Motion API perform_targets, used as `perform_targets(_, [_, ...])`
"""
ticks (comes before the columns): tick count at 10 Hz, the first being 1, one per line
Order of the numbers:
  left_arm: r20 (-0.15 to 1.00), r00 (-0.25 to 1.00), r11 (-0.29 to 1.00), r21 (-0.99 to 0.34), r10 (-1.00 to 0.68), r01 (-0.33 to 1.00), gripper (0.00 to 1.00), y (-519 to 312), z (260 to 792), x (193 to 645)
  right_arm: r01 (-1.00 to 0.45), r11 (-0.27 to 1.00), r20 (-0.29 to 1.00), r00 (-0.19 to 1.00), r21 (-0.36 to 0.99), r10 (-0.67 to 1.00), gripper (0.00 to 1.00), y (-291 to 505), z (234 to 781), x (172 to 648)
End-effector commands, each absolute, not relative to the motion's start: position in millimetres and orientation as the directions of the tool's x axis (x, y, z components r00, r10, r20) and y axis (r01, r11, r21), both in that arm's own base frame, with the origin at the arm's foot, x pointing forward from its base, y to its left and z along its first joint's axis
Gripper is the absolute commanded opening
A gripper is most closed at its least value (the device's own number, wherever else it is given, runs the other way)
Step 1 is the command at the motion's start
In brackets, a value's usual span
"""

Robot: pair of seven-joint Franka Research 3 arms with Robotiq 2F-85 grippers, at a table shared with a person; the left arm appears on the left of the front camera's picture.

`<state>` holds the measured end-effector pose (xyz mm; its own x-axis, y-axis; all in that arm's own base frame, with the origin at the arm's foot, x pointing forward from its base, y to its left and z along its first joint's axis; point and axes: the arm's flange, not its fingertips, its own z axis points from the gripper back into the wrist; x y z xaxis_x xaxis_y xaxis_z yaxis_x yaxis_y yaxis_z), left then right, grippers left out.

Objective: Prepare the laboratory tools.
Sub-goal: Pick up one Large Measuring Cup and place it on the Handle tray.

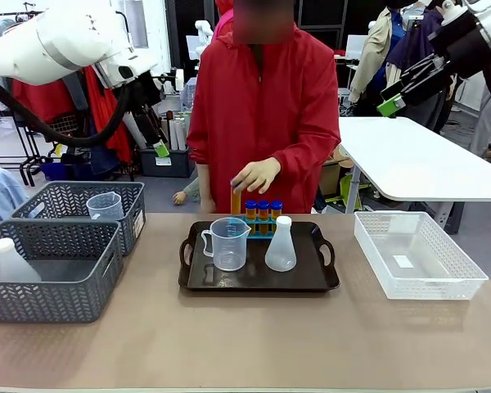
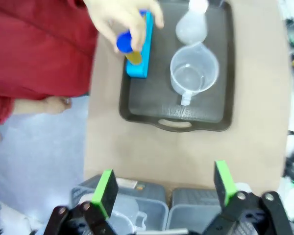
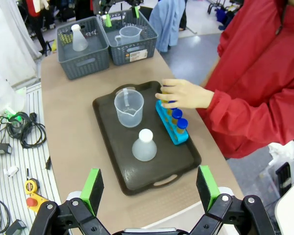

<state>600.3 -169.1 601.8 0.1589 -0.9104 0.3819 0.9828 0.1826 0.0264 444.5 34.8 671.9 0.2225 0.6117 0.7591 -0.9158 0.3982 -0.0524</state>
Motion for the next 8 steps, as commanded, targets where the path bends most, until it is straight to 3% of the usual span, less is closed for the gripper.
perform_targets(1, [0.380,0.156,0.176,0.018,-0.912,0.984,1.00,-173.1,597.9,599.9,-0.918,0.394,0.768,0.218,-0.048,0.602,1.00,35.7,672.8,444.1])
perform_targets(6, [0.380,0.154,0.173,0.018,-0.912,0.985,1.00,-175.5,596.8,600.7,-0.918,0.394,0.768,0.218,-0.048,0.602,1.00,35.7,672.8,444.1])
perform_targets(8, [0.421,0.210,0.180,-0.110,-0.883,0.978,1.00,-157.6,606.7,611.5,-0.918,0.394,0.768,0.218,-0.048,0.602,1.00,35.7,672.8,444.1])
